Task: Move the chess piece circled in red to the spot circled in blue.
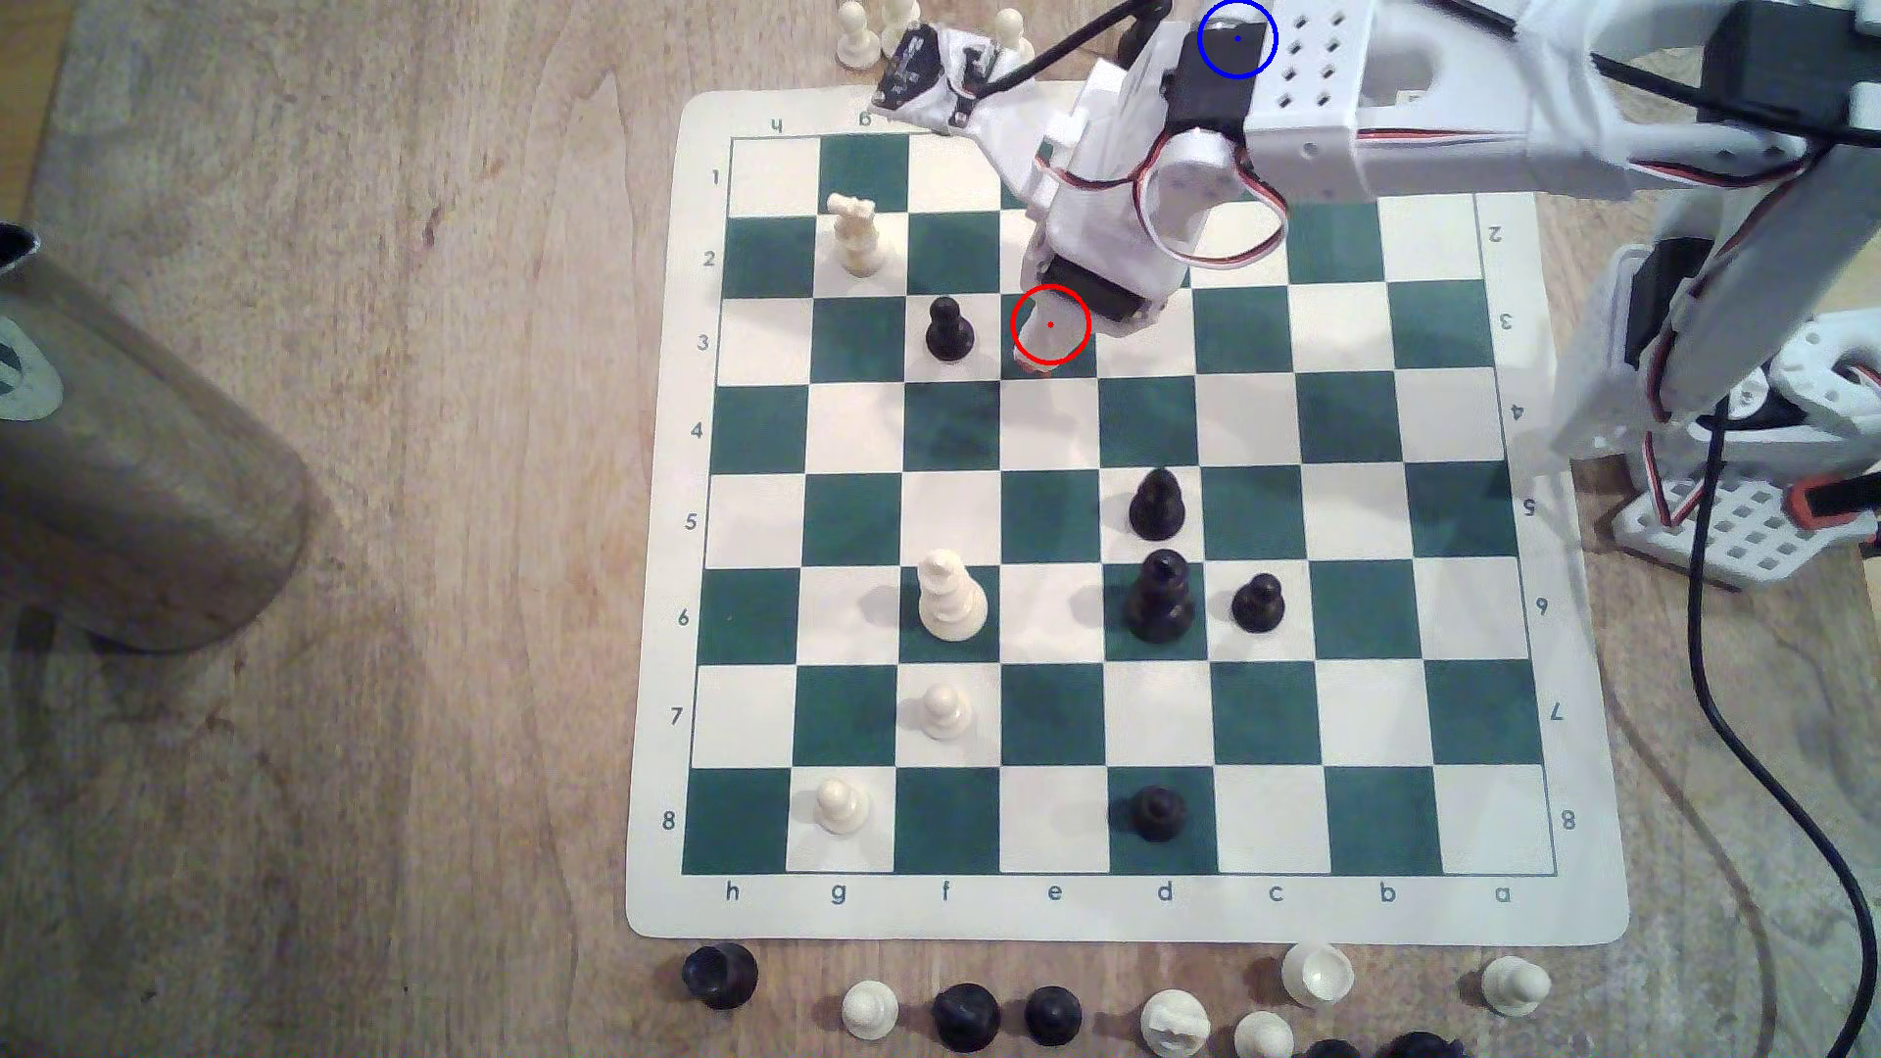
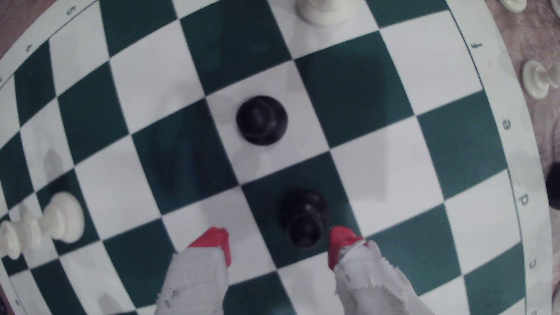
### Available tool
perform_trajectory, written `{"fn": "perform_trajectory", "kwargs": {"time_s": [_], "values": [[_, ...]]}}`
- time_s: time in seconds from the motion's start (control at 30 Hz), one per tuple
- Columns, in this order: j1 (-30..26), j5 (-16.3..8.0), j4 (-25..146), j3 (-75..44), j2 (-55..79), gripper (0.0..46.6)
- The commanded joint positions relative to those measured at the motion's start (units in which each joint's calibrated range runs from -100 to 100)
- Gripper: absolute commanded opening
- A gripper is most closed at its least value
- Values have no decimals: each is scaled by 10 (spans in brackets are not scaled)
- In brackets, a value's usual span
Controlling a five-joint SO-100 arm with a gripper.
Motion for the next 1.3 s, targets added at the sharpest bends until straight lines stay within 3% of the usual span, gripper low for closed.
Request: {"fn": "perform_trajectory", "kwargs": {"time_s": [0.0,0.93,1.03,1.13,1.27], "values": [[8,-2,-17,-44,5,163],[2,-12,-50,-49,21,123],[-1,-12,-51,-49,18,105],[-4,-13,-52,-48,16,47],[-4,-13,-57,-44,12,32]]}}
